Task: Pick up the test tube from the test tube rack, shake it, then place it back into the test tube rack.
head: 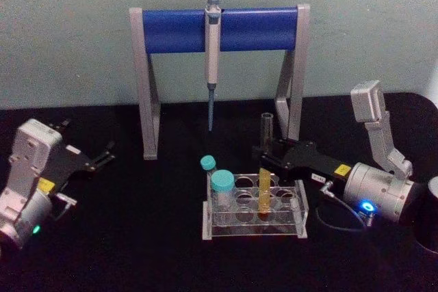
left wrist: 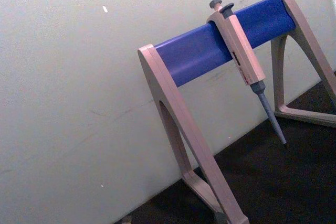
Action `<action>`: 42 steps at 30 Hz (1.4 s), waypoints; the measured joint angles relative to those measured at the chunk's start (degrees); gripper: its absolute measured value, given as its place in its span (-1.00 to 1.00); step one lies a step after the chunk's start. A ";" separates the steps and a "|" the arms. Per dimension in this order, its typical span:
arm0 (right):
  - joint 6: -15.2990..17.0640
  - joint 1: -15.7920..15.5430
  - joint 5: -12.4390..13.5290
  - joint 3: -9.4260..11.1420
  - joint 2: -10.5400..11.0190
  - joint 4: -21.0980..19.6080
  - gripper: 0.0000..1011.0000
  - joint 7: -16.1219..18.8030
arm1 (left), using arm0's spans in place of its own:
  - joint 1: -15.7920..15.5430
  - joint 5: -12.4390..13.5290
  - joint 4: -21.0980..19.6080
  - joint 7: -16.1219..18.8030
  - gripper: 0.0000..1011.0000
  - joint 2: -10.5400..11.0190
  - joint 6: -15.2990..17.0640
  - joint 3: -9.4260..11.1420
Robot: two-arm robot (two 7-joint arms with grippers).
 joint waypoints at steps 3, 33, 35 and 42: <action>0.01 -0.01 0.00 0.00 0.00 0.00 -0.29 0.00 | 0.00 0.00 0.00 0.00 1.00 0.00 0.00 0.00; -1.89 -0.55 -0.41 -0.06 0.40 -0.65 -0.56 0.02 | 0.00 0.00 0.00 0.00 1.00 0.00 0.00 0.00; -2.55 -0.85 -0.52 -0.02 0.53 -0.97 -0.56 0.02 | 0.00 0.00 0.00 0.00 1.00 0.00 0.00 0.00; -6.72 -3.34 -1.82 0.90 1.47 -4.04 -0.56 -0.55 | 0.00 0.00 0.00 0.00 1.00 0.00 0.00 0.00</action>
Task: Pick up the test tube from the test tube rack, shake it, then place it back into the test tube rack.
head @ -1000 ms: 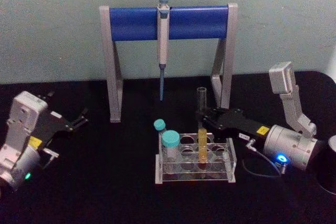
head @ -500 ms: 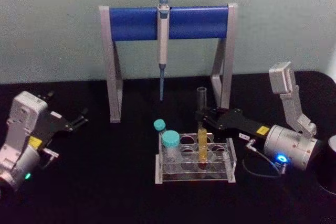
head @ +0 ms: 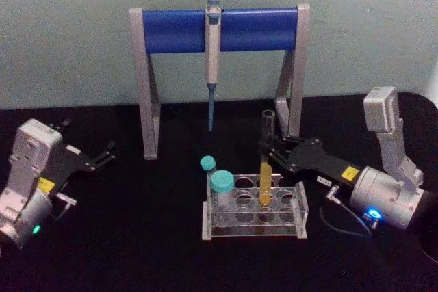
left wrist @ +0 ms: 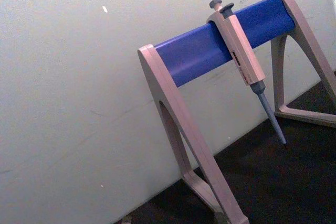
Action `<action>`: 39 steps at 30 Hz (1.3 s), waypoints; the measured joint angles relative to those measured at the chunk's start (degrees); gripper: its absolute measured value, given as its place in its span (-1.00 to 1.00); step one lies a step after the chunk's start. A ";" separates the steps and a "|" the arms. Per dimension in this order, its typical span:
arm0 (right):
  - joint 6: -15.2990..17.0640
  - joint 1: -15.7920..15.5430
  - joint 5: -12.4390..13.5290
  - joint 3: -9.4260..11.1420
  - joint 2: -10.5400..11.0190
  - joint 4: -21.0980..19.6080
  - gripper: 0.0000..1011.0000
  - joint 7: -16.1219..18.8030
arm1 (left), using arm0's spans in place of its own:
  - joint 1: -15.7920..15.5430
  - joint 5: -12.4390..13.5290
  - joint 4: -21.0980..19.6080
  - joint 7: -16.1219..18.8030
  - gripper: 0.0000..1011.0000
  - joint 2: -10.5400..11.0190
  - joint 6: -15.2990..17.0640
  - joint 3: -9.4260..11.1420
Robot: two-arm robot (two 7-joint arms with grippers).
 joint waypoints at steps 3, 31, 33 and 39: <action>-1.24 -1.15 -1.12 0.51 0.51 -1.68 -0.56 -0.92 | 0.00 0.00 0.00 0.00 1.00 0.00 0.00 0.00; -5.96 -1.53 -4.39 4.41 -1.65 -6.14 -0.56 -1.93 | 0.00 0.00 0.00 0.00 1.00 0.00 0.00 0.00; -5.93 -1.37 -4.41 4.37 -1.84 -5.92 -0.56 -1.79 | 0.00 0.00 0.00 0.00 1.00 0.00 0.00 0.00; -5.86 -1.13 -4.42 4.34 -2.30 -5.43 -0.56 -1.78 | 0.00 0.00 0.00 0.00 1.00 0.00 0.00 0.00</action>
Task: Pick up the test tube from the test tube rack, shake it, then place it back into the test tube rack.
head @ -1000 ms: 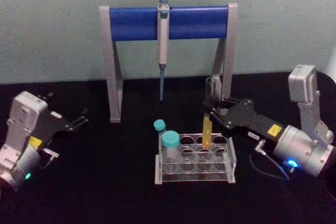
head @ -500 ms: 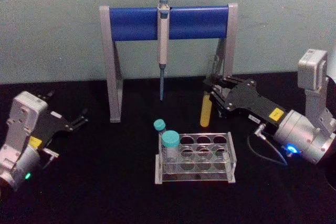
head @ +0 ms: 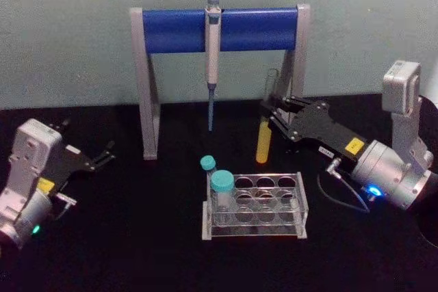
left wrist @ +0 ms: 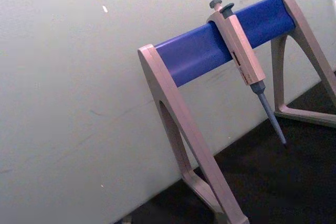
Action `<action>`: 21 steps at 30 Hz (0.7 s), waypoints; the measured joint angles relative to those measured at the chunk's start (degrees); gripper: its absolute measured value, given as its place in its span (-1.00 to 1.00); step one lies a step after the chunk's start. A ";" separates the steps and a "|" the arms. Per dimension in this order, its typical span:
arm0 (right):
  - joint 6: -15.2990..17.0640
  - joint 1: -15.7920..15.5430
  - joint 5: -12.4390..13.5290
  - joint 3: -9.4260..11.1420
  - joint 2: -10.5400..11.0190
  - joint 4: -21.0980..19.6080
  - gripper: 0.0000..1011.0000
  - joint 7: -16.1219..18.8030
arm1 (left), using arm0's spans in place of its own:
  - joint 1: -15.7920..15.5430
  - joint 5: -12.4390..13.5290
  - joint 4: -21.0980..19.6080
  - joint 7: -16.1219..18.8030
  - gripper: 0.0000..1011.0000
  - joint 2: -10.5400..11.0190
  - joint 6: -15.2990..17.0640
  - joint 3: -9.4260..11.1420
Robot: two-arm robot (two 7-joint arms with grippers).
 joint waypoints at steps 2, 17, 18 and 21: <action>0.00 0.01 -0.04 0.10 -0.07 0.13 -0.56 -0.08 | 0.00 0.00 0.00 0.00 1.00 0.00 0.00 0.00; 0.36 -5.18 -0.27 3.76 2.53 -4.48 -0.56 -2.76 | 0.00 0.00 0.00 0.00 1.00 0.00 0.00 0.00; 0.42 -5.64 -0.22 3.93 2.72 -4.92 -0.56 -2.80 | 0.00 0.00 0.00 0.00 1.00 0.00 0.00 0.00; 0.73 -7.28 0.12 4.39 3.35 -6.66 -0.56 -2.79 | 0.00 0.00 0.00 0.00 1.00 0.00 0.00 0.00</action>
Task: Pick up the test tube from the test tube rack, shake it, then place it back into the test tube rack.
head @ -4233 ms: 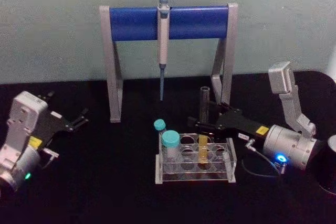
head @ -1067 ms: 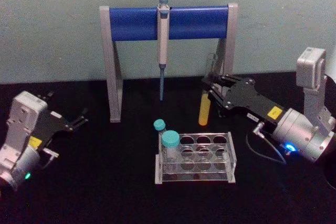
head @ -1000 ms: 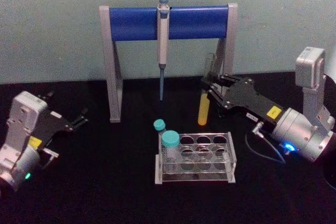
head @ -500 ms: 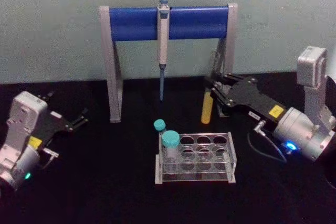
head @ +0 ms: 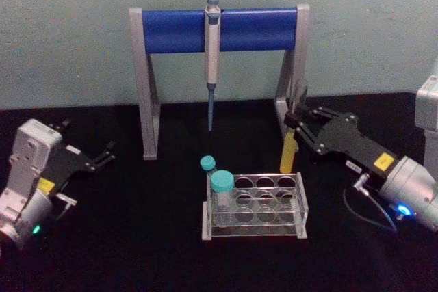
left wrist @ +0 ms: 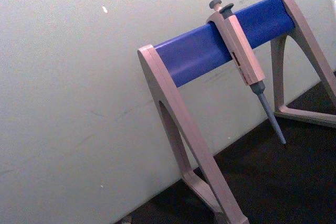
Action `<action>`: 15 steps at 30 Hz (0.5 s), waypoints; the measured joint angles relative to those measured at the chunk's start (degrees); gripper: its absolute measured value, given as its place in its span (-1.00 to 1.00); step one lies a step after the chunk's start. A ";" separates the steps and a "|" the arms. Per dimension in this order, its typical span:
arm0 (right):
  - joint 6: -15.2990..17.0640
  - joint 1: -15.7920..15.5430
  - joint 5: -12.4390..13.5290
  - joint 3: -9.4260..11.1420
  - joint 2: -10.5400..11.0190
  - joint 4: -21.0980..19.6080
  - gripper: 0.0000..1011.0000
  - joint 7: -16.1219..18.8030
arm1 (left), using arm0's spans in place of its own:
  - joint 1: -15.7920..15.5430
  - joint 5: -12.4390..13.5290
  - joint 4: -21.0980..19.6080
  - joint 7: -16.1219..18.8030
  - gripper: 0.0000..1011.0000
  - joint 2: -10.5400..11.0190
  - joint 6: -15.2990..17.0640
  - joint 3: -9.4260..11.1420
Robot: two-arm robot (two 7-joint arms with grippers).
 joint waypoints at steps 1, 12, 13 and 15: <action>0.15 -0.62 0.29 0.08 0.20 -0.64 -0.56 0.10 | 0.00 0.00 0.00 0.00 1.00 0.00 0.00 0.00; 0.43 -0.23 1.57 -1.98 -0.47 -1.05 -0.56 2.78 | 0.00 0.00 0.00 0.00 1.00 0.00 0.00 0.00; 0.41 0.40 1.59 -2.41 -0.80 -0.52 -0.56 3.06 | 0.00 0.00 0.00 0.00 1.00 0.00 0.00 0.00; 0.37 1.12 1.61 -2.87 -1.17 0.08 -0.56 3.26 | 0.00 0.00 0.00 0.00 1.00 0.00 0.00 0.00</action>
